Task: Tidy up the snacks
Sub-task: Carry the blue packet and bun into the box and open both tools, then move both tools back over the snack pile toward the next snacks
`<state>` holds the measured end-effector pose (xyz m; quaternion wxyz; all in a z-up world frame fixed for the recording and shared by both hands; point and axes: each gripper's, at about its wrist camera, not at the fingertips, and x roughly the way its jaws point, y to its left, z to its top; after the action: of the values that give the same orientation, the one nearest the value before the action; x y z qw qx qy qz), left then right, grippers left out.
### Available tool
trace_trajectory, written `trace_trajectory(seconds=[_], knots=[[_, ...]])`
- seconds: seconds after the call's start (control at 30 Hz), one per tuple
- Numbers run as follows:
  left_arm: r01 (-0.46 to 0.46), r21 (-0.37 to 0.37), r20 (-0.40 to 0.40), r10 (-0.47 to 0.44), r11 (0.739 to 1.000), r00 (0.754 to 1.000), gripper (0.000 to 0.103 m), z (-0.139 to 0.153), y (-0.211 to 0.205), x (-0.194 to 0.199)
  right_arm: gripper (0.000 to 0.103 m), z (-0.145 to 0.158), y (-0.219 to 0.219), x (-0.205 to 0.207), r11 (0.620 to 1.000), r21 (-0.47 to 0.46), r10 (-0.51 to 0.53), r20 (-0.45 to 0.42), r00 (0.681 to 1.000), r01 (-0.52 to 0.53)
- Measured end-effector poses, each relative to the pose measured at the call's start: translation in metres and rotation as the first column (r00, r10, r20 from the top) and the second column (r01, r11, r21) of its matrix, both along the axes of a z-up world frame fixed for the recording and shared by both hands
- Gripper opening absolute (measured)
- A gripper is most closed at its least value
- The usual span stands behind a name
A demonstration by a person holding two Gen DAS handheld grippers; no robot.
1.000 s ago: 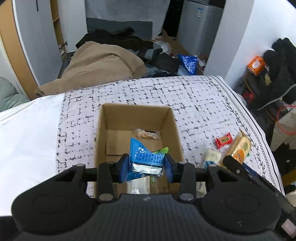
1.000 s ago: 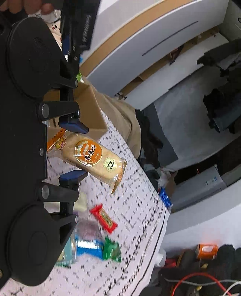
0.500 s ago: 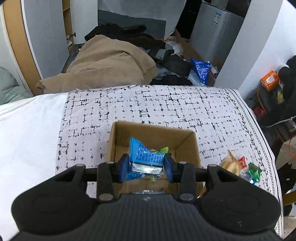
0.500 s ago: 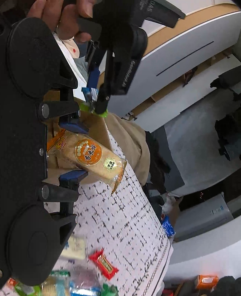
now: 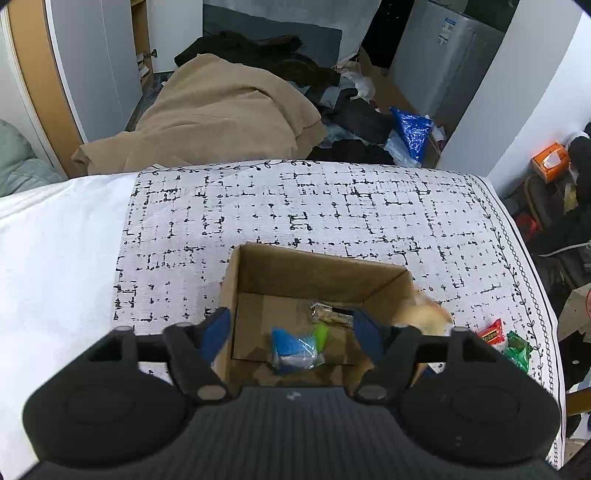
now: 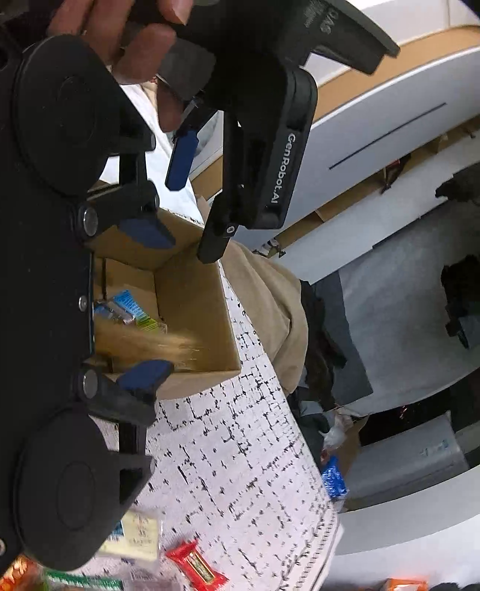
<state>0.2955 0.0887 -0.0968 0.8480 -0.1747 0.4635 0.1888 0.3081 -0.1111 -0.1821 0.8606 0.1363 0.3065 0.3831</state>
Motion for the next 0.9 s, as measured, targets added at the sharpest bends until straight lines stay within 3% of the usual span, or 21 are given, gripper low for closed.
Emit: trace_trajectory(seconds=[0.07,0.33,0.57,0.9], knots=[[-0.006,0.007,-0.011,0.006,1.0,1.0,0.081,0.0,-0.002,-0.002,0.07,0.002,-0.006,-0.001,1.0,-0.007,-0.009,-0.011,1.0,0.009],[-0.014,0.02,-0.012,0.014,1.0,1.0,0.082,0.006,-0.014,-0.014,0.075,0.017,-0.034,-0.01,0.999,-0.024,-0.049,-0.025,0.998,0.049],[-0.037,0.006,0.058,0.037,0.999,0.998,0.103,0.017,-0.028,-0.032,0.075,0.02,-0.058,-0.016,0.992,-0.08,-0.106,-0.067,0.992,0.1],[0.009,0.026,0.084,-0.011,1.0,0.996,0.103,0.023,-0.077,-0.038,0.083,0.02,-0.12,-0.01,0.975,-0.105,-0.205,-0.111,0.972,0.193]])
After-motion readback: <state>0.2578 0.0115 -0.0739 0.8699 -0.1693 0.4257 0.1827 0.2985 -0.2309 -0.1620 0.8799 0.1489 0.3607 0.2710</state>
